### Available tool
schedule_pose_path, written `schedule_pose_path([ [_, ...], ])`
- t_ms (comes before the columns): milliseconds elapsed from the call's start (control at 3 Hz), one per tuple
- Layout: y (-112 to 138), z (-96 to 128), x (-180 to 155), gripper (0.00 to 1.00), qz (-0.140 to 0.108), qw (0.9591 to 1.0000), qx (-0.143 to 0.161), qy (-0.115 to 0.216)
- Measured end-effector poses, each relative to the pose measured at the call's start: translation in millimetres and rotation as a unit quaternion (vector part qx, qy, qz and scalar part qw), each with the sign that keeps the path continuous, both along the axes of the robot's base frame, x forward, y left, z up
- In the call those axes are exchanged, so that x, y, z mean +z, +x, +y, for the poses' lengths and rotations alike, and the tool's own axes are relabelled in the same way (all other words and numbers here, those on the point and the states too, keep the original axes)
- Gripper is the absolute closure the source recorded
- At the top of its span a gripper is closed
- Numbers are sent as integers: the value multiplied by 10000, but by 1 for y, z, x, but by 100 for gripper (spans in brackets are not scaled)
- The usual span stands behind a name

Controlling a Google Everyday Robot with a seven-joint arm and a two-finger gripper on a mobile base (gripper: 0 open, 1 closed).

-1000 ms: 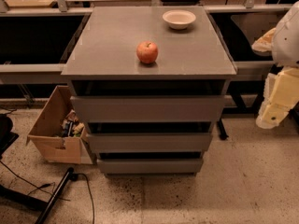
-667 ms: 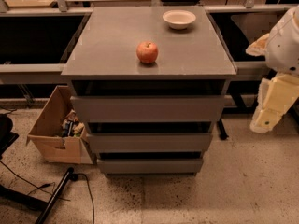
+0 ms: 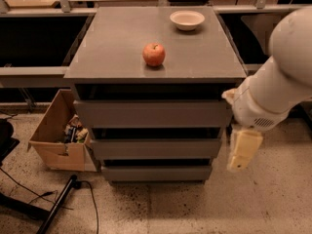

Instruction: Open middle drawer

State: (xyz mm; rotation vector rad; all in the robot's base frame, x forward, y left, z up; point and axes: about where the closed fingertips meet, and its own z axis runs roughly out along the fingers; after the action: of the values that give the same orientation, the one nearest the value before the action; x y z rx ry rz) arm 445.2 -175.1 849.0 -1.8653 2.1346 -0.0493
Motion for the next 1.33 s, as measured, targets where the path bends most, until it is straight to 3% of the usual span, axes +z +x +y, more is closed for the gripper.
schedule_pose_path([
  [333,13,11,-82,0,-14,9990,258,-367],
  [667,16,12,-89,0,36,9989,264,-379],
  [1333,50,15,-172,0,411,9966,406,-584],
])
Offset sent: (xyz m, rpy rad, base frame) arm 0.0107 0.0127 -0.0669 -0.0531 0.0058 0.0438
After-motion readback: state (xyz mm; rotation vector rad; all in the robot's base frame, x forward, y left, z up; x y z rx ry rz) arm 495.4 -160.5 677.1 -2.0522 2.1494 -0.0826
